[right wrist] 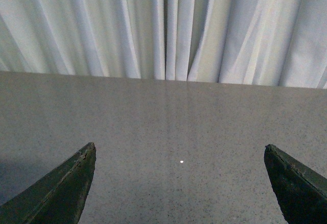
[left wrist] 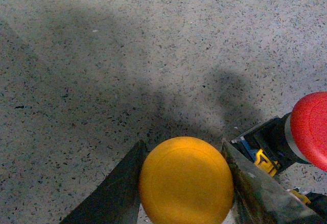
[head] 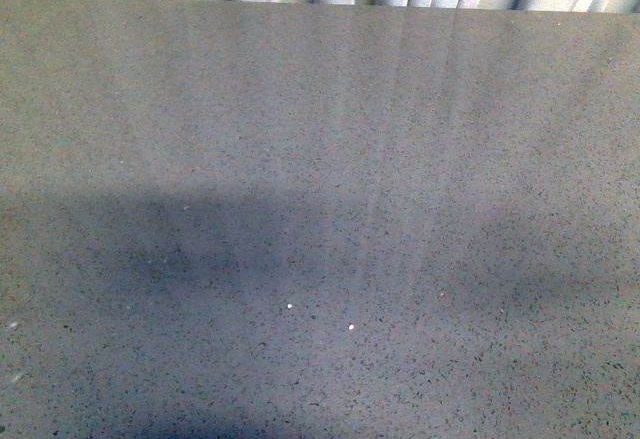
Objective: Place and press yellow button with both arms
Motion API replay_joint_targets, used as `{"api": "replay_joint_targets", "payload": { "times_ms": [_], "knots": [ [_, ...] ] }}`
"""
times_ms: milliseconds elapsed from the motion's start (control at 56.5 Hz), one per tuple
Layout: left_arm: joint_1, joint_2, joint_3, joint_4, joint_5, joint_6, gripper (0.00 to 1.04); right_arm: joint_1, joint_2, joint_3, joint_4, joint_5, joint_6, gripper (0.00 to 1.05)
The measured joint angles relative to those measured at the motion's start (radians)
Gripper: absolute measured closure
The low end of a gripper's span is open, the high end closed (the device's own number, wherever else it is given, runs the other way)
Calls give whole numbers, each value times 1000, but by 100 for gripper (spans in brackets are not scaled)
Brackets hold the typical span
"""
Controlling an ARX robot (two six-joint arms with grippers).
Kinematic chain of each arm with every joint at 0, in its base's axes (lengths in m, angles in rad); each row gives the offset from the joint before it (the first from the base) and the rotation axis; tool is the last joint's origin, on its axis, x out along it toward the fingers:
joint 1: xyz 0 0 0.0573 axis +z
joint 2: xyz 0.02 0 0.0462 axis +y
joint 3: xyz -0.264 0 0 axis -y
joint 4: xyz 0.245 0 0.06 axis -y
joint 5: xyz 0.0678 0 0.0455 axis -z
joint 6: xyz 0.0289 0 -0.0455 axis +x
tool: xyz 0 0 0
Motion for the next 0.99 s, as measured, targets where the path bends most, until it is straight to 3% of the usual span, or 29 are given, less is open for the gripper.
{"api": "replay_joint_targets", "payload": {
  "times_ms": [89, 390, 726, 886, 992],
  "knots": [
    [-8, -1, -1, 0, 0, 0, 70, 0, 0, 0, 0, 0, 0, 9],
    [-5, -19, -1, -22, 8, 0, 70, 0, 0, 0, 0, 0, 0, 9],
    [46, -279, 77, -216, 20, 10, 70, 0, 0, 0, 0, 0, 0, 9],
    [-98, -350, 158, -259, -58, -30, 70, 0, 0, 0, 0, 0, 0, 9],
    [-261, -322, 189, -249, -118, -74, 70, 0, 0, 0, 0, 0, 0, 9]
  ]
}}
